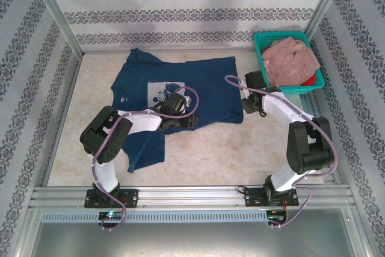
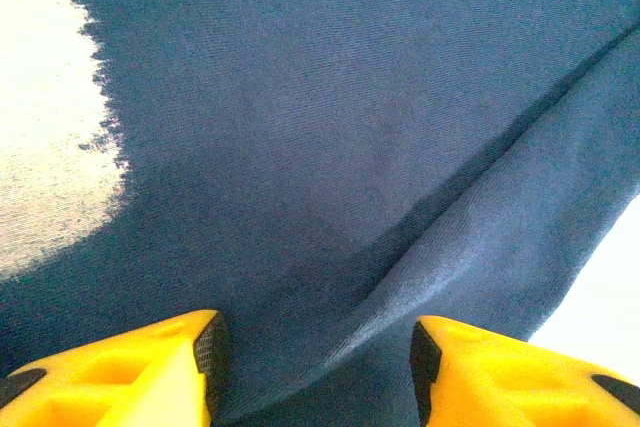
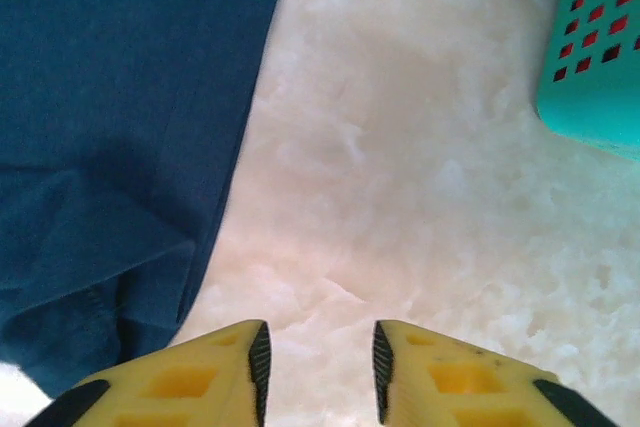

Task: Fold the inside-out t-shirt
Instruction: Smooth out the T-shirt at the center of the table.

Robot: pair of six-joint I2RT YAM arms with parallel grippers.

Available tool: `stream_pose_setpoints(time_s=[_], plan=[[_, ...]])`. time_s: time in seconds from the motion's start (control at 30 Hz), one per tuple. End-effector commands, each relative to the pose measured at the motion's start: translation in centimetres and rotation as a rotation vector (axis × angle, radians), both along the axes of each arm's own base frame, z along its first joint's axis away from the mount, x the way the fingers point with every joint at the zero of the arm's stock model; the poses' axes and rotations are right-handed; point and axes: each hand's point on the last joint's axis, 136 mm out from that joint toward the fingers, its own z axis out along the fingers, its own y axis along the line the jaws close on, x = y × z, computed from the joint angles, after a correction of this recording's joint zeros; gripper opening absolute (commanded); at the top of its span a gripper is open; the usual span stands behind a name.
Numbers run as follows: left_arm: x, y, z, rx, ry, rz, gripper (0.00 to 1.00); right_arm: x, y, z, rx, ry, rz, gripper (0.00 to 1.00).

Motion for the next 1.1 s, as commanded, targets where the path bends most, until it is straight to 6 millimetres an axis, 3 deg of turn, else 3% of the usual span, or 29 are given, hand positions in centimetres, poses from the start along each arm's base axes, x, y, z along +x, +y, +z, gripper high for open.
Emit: stream_pose_setpoints(time_s=[0.0,0.17,0.3,0.67,0.93,1.07], plan=[[-3.9,3.2,-4.8,0.139,0.197,0.004,0.54,-0.5,1.2,0.7,0.139,-0.011,-0.074,0.39],[-3.9,3.1,-4.6,0.135,0.196,0.002,0.54,-3.7,4.1,0.4,0.373,0.031,-0.126,0.44],[-3.8,3.0,-4.5,0.13,0.195,0.002,0.54,-5.7,5.5,-1.3,0.335,0.081,-0.108,0.46],[-3.8,2.9,-4.1,0.125,0.188,0.004,0.54,-4.0,6.0,-4.9,0.003,0.147,0.003,0.46],[-3.8,3.1,-4.1,0.13,0.185,0.004,0.54,-2.2,5.6,-4.7,-0.042,0.117,0.005,0.42],[-3.9,3.1,-4.2,0.128,0.19,0.005,0.54,-2.0,5.1,-4.9,-0.037,0.124,-0.005,0.33]])
